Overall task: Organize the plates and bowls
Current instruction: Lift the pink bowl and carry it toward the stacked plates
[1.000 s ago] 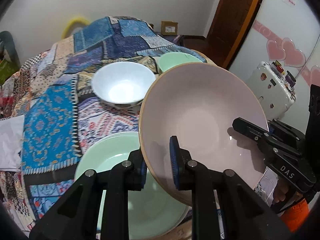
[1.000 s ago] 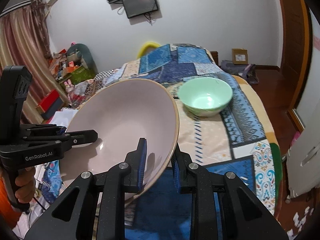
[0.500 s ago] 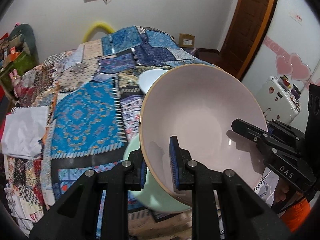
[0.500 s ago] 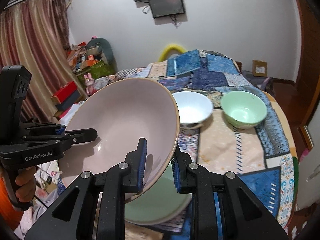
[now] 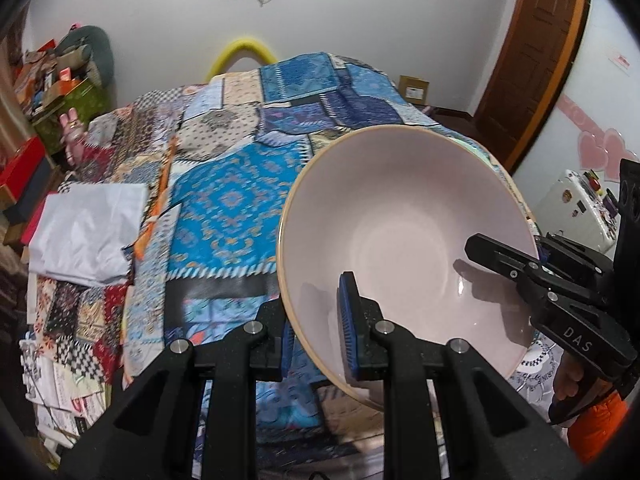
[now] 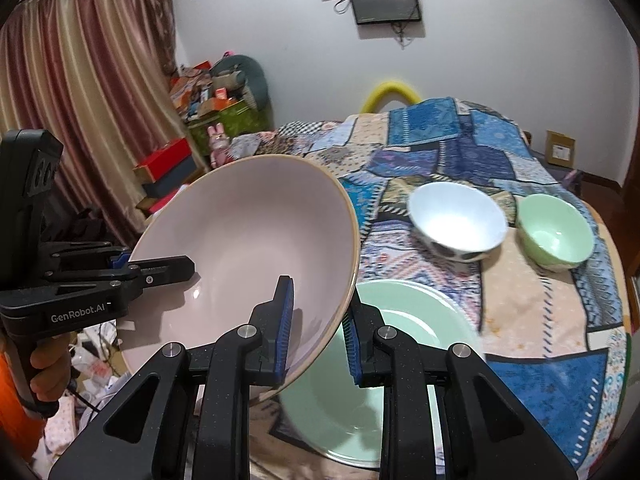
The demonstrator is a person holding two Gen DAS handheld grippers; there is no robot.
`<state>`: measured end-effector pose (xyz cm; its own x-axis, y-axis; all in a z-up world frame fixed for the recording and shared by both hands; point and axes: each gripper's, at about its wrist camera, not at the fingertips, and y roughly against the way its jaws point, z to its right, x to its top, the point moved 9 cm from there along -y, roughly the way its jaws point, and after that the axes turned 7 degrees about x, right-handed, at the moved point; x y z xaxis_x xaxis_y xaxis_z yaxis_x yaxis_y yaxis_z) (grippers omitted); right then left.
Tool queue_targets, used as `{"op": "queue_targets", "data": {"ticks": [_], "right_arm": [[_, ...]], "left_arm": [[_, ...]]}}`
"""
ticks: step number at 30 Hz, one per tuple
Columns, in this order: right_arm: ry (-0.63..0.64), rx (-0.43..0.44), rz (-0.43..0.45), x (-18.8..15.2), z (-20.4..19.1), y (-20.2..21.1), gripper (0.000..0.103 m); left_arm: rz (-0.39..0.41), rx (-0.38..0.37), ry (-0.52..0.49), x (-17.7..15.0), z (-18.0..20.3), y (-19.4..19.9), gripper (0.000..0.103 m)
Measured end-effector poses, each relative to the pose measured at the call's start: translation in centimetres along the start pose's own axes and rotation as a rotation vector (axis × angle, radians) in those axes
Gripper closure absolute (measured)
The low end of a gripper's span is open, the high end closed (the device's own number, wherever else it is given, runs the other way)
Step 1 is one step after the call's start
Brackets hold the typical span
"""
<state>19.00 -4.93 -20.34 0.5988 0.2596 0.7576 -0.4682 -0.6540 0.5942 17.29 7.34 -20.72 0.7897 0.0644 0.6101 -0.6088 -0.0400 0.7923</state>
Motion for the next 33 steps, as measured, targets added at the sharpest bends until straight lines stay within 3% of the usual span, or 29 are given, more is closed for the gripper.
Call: {"op": "queue_targets", "data": {"ticks": [14, 33], "right_arm": [[0.026, 0.071, -0.099, -1.6, -4.1, -5.2, 0.082], [0.035, 0.086, -0.268, -4.6, -5.1, -12.1, 0.082]], "left_arm": [[-0.063, 0.078, 0.055, -3.5, -6.5, -1.2, 0.083], [-0.212, 0.078, 0.121, -7.3, -11.2, -7.3, 0.083]]}}
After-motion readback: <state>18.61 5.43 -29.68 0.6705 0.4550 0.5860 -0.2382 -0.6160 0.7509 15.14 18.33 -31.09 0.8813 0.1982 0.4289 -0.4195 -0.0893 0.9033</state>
